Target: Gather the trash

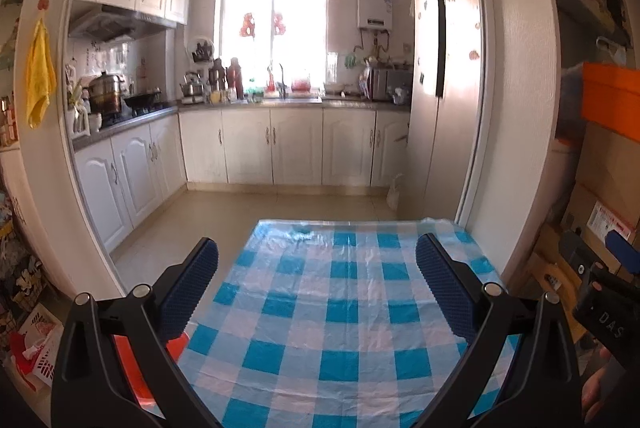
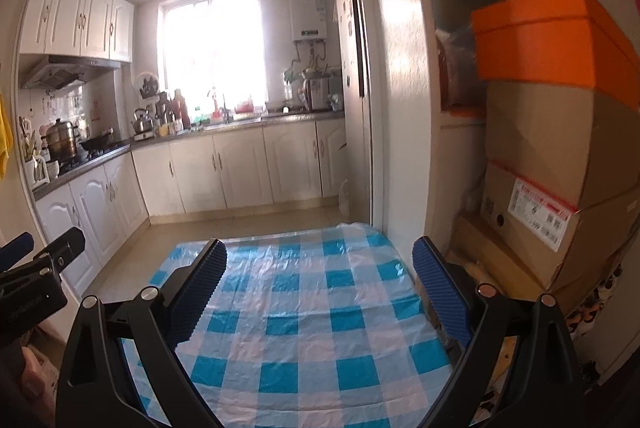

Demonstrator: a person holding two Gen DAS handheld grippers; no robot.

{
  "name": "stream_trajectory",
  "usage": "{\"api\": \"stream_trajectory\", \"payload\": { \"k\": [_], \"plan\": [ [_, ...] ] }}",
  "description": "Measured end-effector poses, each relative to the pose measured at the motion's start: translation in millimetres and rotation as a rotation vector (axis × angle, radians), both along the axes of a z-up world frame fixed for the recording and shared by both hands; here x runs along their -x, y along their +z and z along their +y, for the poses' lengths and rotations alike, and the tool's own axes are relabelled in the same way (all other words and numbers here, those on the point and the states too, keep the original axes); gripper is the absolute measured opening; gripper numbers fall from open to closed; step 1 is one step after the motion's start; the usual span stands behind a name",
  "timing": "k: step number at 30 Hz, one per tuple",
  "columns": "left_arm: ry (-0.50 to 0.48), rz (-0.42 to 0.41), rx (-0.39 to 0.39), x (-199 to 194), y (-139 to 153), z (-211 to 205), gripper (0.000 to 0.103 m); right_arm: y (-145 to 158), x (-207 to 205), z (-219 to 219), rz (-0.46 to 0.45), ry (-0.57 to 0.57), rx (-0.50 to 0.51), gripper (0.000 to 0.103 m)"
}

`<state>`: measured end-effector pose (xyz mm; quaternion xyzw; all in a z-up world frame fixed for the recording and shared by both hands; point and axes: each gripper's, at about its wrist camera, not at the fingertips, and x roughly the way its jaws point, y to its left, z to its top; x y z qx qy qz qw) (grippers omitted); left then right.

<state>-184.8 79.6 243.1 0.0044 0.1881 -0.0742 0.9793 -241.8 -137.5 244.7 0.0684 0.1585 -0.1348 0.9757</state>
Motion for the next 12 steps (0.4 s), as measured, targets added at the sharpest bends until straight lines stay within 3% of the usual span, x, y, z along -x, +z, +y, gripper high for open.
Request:
{"api": "stream_trajectory", "payload": {
  "k": [6,12],
  "plan": [
    [-0.008,0.189,-0.014,-41.3,-61.5,-16.1,0.099,-43.0,-36.6,-20.7,0.119,0.007,-0.074,0.093],
    [0.017,0.376,-0.069,-95.2,-147.6,-44.3,0.099,-116.2,-93.5,-37.9,0.307,-0.014,-0.083,0.093]
  ]
}}
